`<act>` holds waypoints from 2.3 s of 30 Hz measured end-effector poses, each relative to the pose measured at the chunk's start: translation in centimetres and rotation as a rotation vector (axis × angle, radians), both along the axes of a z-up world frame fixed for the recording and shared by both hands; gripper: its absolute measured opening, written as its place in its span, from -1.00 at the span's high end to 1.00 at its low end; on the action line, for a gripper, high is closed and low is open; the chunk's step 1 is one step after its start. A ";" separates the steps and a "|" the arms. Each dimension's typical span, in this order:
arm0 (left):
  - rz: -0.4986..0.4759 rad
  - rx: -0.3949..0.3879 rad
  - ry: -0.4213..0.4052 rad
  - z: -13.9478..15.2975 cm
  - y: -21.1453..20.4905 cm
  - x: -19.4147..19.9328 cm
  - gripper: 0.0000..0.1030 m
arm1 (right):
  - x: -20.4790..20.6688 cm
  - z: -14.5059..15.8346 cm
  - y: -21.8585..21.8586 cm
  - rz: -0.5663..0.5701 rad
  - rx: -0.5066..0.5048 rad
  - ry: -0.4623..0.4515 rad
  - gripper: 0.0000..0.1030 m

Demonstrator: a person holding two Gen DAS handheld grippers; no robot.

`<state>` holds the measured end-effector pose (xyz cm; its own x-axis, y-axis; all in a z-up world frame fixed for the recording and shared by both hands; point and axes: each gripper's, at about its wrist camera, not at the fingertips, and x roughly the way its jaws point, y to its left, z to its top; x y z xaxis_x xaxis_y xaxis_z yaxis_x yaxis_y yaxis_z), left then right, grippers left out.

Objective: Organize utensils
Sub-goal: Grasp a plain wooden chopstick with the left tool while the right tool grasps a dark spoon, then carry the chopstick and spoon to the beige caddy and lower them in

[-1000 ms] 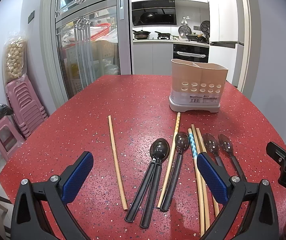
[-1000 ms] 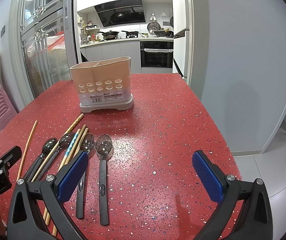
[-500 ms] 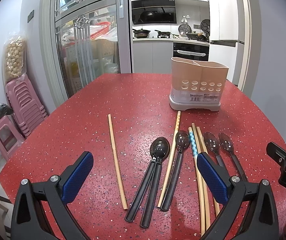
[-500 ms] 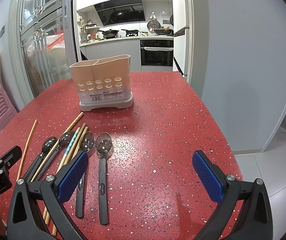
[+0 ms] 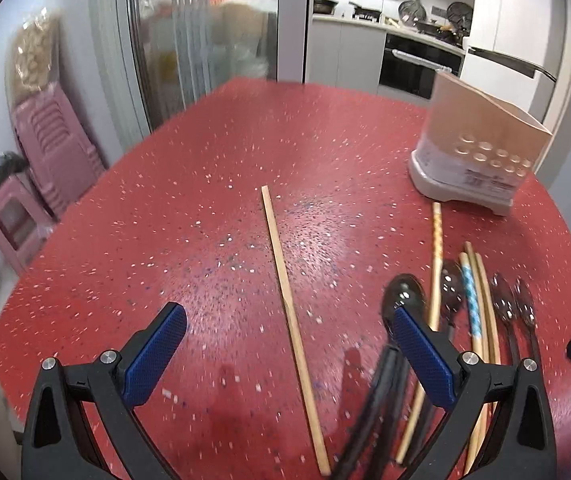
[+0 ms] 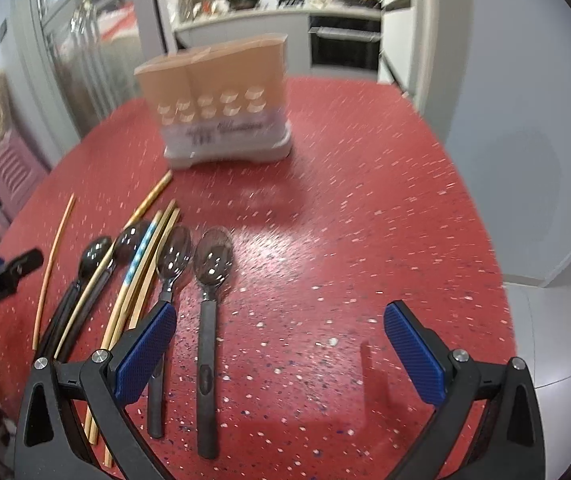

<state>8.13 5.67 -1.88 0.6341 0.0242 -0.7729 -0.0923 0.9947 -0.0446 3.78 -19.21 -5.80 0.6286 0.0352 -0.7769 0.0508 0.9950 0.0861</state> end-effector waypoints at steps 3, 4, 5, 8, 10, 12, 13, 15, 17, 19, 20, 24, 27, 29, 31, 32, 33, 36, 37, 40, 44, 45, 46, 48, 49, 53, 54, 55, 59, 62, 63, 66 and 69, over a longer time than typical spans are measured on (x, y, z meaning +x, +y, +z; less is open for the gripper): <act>0.004 -0.002 0.047 -0.7 0.5 1.6 -1.00 | 1.5 -1.0 0.5 0.039 0.002 0.082 -0.97; 0.002 -0.003 0.054 -0.9 0.6 2.0 -1.00 | 1.9 -1.3 0.8 0.052 -0.001 0.105 -0.94; 0.000 -0.002 0.063 -1.0 0.7 2.4 -1.00 | 2.3 -1.6 1.1 0.063 -0.005 0.123 -0.92; -0.006 -0.002 0.096 -1.5 0.8 3.6 -1.00 | 3.2 -2.3 1.9 0.092 -0.027 0.173 -0.72; -0.006 -0.008 0.136 -2.1 0.9 4.3 -1.00 | 3.9 -2.9 2.4 0.106 -0.046 0.214 -0.59; -0.002 -0.016 0.160 -2.5 1.0 4.9 -1.00 | 4.3 -2.8 2.9 0.119 -0.071 0.224 -0.51; 0.000 -0.016 0.173 -2.7 1.0 5.2 -1.00 | 4.6 -2.8 3.0 0.127 -0.070 0.234 -0.46; 0.005 0.000 0.193 -3.1 1.1 5.8 -0.99 | 5.2 -2.7 3.2 0.143 -0.071 0.258 -0.42; -0.002 0.000 0.203 -3.2 1.2 6.3 -0.98 | 5.7 -2.6 3.1 0.150 -0.068 0.285 -0.35; -0.012 -0.001 0.214 -3.2 1.3 6.6 -0.91 | 6.2 -2.4 3.2 0.162 -0.074 0.302 -0.22; -0.025 0.000 0.211 -3.2 1.3 6.9 -0.70 | 6.5 -2.4 3.2 0.168 -0.072 0.309 -0.15; -0.086 -0.005 0.214 -2.5 0.7 7.6 0.21 | 7.4 -2.2 2.8 0.185 -0.067 0.327 0.42; -0.098 -0.016 0.211 -2.5 0.7 7.9 0.39 | 8.2 -1.9 2.2 0.193 -0.053 0.328 0.75; -0.098 -0.053 0.192 -2.3 1.0 7.5 0.39 | 8.3 -1.8 1.6 0.203 -0.029 0.315 0.75; -0.100 -0.076 0.162 -2.0 1.2 7.0 0.39 | 8.1 -1.8 0.6 0.205 0.005 0.305 0.75; -0.102 -0.081 0.149 -1.6 1.1 6.2 0.39 | 7.9 -1.9 0.3 0.205 0.025 0.299 0.75; -0.105 -0.088 0.131 -1.2 1.1 5.8 0.39 | 7.9 -2.0 0.0 0.205 0.043 0.289 0.75; -0.106 -0.117 0.080 0.4 1.5 4.8 0.39 | 7.7 -1.2 -1.7 0.208 0.106 0.246 0.75; -0.107 -0.133 0.058 1.2 1.6 4.5 0.39 | 7.8 -0.7 -2.2 0.209 0.127 0.227 0.75; -0.111 -0.157 -0.002 3.7 1.7 3.8 0.39 | 7.1 1.3 -3.2 0.215 0.179 0.163 0.75; -0.128 -0.189 -0.097 7.7 1.0 3.6 0.39 | 7.6 4.7 -3.4 0.223 0.216 0.054 0.75; -0.135 -0.200 -0.122 8.7 0.8 3.6 0.39 | 7.2 5.4 -3.2 0.222 0.223 0.031 0.75; -0.141 -0.207 -0.146 9.6 0.3 3.6 0.39 | 7.1 6.3 -3.1 0.221 0.228 0.005 0.75; -0.156 -0.225 -0.194 11.6 -0.5 4.1 0.39 | 7.3 8.1 -2.8 0.221 0.236 -0.036 0.75; -0.165 -0.237 -0.219 12.7 -1.0 4.5 0.39 | 7.7 8.8 -2.9 0.223 0.239 -0.054 0.75; -0.196 -0.253 -0.287 15.7 -2.7 7.0 0.39 | 10.2 11.3 -2.8 0.221 0.224 -0.128 0.75; -0.205 -0.260 -0.301 16.3 -3.2 7.8 0.39 | 10.6 12.0 -2.8 0.219 0.228 -0.142 0.75; -0.215 -0.269 -0.317 17.0 -3.7 8.7 0.39 | 11.4 12.5 -2.9 0.216 0.231 -0.162 0.75; -0.227 -0.263 -0.372 18.3 -5.7 11.9 0.39 | 14.4 14.7 -2.7 0.203 0.238 -0.243 0.75; -0.227 -0.286 -0.386 18.4 -6.7 14.7 0.39 | 16.4 15.6 -2.7 0.186 0.246 -0.293 0.75; -0.224 -0.293 -0.392 18.4 -7.1 15.5 0.39 | 17.2 15.9 -2.8 0.180 0.253 -0.309 0.75; -0.206 -0.322 -0.415 18.2 -7.6 17.5 0.39 | 19.6 16.1 -2.7 0.155 0.262 -0.353 0.75; -0.186 -0.334 -0.446 17.7 -7.9 19.2 0.40 | 21.7 16.3 -2.7 0.134 0.273 -0.383 0.75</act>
